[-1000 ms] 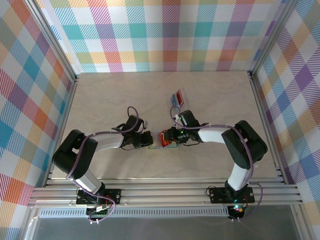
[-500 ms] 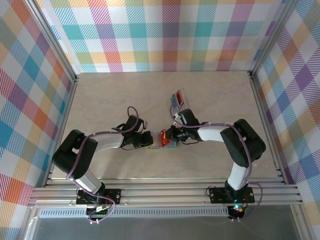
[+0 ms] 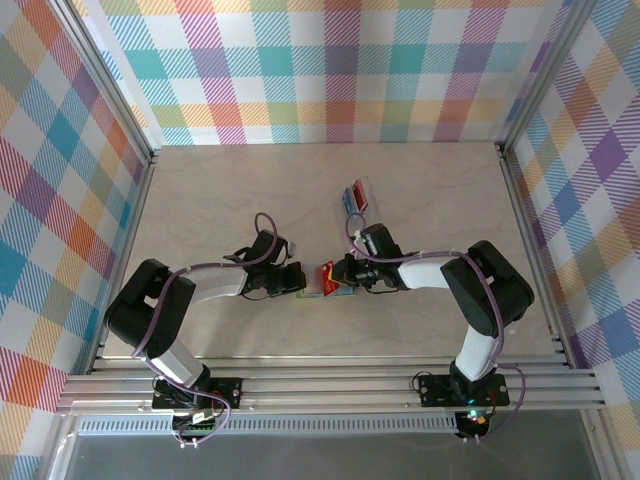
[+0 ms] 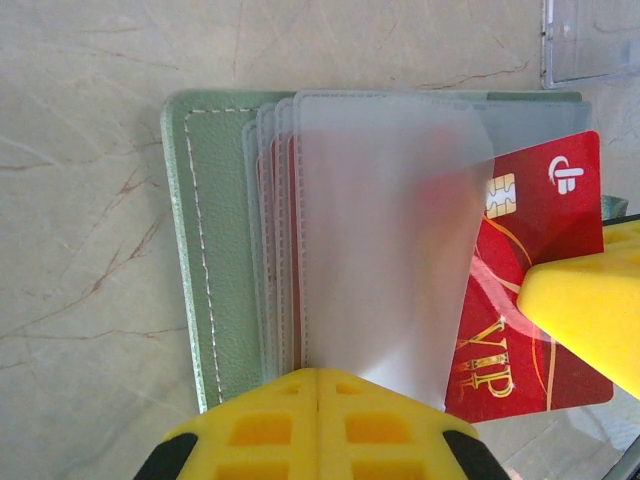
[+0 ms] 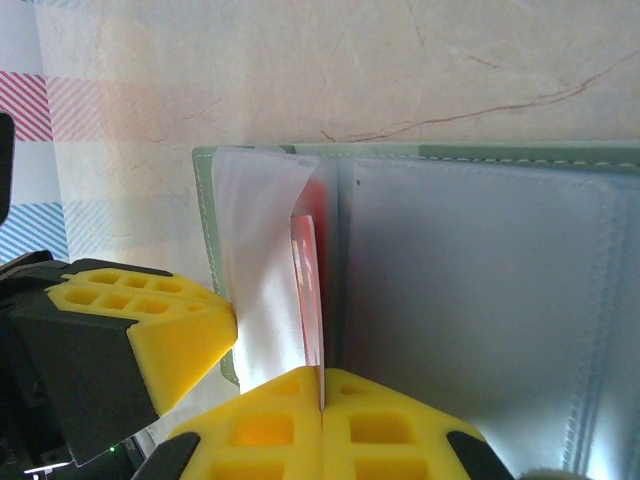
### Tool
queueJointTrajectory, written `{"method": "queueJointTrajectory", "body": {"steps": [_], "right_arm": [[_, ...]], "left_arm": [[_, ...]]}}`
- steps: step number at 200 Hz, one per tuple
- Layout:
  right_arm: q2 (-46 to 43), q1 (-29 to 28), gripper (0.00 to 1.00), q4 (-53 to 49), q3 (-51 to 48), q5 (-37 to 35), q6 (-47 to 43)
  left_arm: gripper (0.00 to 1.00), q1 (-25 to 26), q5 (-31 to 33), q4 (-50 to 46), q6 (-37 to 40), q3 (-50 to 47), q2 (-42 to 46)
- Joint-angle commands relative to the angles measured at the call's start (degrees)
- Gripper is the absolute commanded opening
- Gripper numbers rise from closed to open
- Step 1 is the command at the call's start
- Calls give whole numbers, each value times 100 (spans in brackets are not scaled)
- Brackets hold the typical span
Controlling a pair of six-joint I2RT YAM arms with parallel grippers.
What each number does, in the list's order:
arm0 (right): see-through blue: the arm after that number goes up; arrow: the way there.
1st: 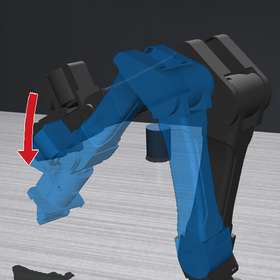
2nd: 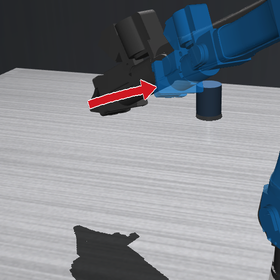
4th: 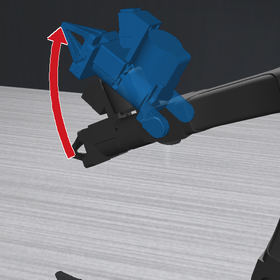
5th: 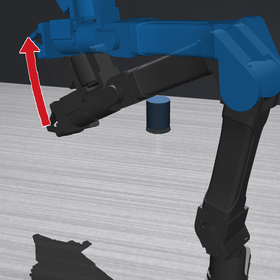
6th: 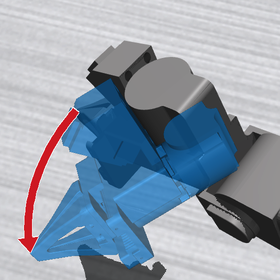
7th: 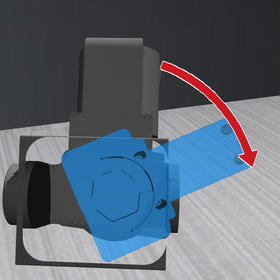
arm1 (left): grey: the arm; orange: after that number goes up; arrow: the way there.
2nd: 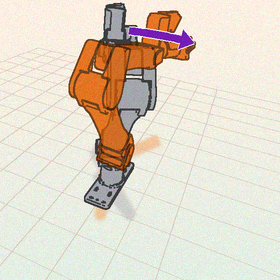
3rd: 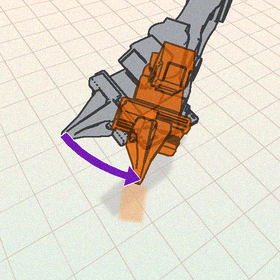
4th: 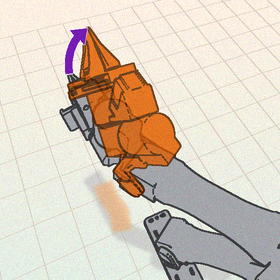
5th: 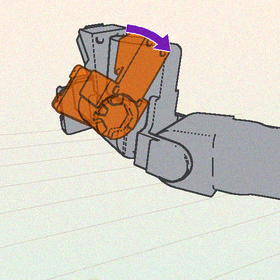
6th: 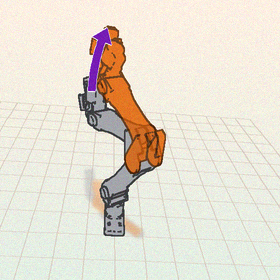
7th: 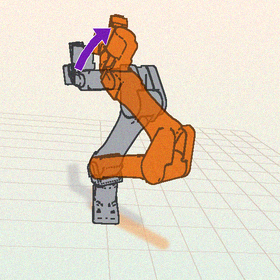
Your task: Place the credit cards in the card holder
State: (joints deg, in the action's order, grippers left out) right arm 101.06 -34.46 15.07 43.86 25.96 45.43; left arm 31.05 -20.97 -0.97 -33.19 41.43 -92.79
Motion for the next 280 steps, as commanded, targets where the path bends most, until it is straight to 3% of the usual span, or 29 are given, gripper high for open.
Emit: {"method": "queueJointTrajectory", "body": {"steps": [1,119,172,280], "right_arm": [[119,13,0,-264,-125,-215,202],[96,18,0,-513,-234,-298,335],[74,27,0,-538,-195,-74,357],[91,135,0,-545,-252,297,488]], "left_arm": [[0,31,278,-483,40,-106,-152],[0,28,120,-374,124,-165,228],[12,33,-188,4,-78,-254,749],[11,112,-104,-503,-356,606,215]]}}
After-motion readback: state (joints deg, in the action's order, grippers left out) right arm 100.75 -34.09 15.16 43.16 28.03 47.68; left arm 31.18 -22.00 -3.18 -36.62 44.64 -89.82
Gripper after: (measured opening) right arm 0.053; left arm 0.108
